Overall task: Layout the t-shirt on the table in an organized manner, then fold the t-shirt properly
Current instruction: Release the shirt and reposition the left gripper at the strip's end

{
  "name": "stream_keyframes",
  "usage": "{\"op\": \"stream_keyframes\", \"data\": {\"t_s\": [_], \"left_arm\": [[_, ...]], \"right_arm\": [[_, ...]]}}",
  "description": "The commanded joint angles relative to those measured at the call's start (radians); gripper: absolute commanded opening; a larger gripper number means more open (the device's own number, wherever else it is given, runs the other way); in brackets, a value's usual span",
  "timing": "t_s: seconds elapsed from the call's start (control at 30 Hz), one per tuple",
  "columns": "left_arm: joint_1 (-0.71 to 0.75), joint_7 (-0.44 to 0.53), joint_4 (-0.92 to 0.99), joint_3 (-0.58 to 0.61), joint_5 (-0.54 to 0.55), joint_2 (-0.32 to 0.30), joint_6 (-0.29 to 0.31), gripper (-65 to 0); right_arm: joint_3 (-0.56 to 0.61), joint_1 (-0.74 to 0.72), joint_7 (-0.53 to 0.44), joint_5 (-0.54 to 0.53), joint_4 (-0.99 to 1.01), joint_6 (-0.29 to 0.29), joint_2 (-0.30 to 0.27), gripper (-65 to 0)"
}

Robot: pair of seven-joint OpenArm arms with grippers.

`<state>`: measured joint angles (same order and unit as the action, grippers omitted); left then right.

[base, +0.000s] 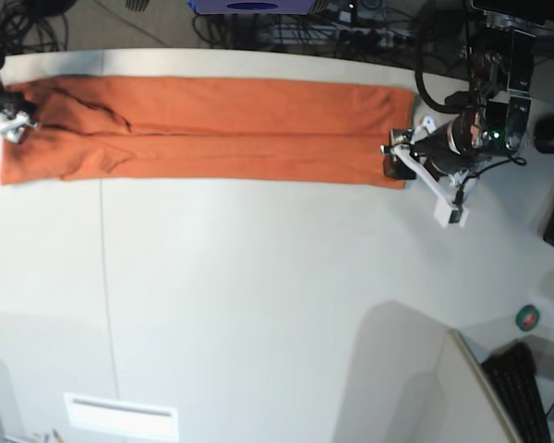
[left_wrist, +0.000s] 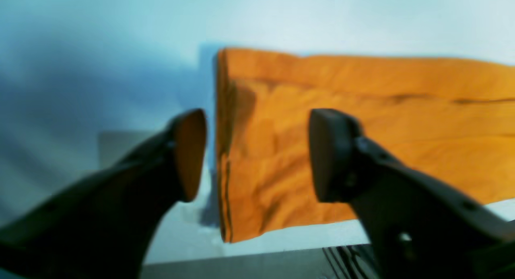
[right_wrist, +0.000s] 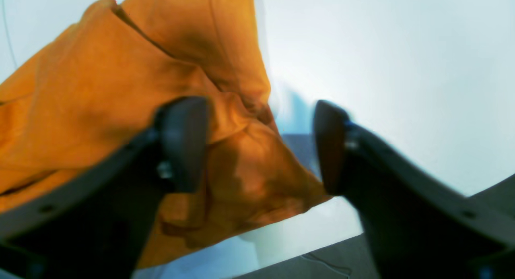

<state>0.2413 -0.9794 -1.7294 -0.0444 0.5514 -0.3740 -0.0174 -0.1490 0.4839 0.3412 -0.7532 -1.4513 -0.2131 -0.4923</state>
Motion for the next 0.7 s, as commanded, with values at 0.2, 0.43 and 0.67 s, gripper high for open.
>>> {"op": "stream_keyframes", "data": {"t_s": [0.2, 0.43, 0.67], "left_arm": [[0.053, 0.012, -0.152, -0.165, 0.003, 0.016, 0.004, -21.6], [0.051, 0.018, -0.123, -0.114, 0.003, 0.109, 0.004, -57.4], [0.002, 0.024, 0.111, -0.070, -0.004, 0.177, 0.004, -65.0]], "right_arm": [[-0.234, 0.080, -0.024, 0.008, -0.243, 0.002, 0.067, -26.0], [-0.159, -0.007, -0.023, 0.008, -0.210, 0.036, 0.071, -52.5], [-0.085, -0.155, -0.023, 0.008, 0.016, 0.044, 0.103, -65.0]]}}
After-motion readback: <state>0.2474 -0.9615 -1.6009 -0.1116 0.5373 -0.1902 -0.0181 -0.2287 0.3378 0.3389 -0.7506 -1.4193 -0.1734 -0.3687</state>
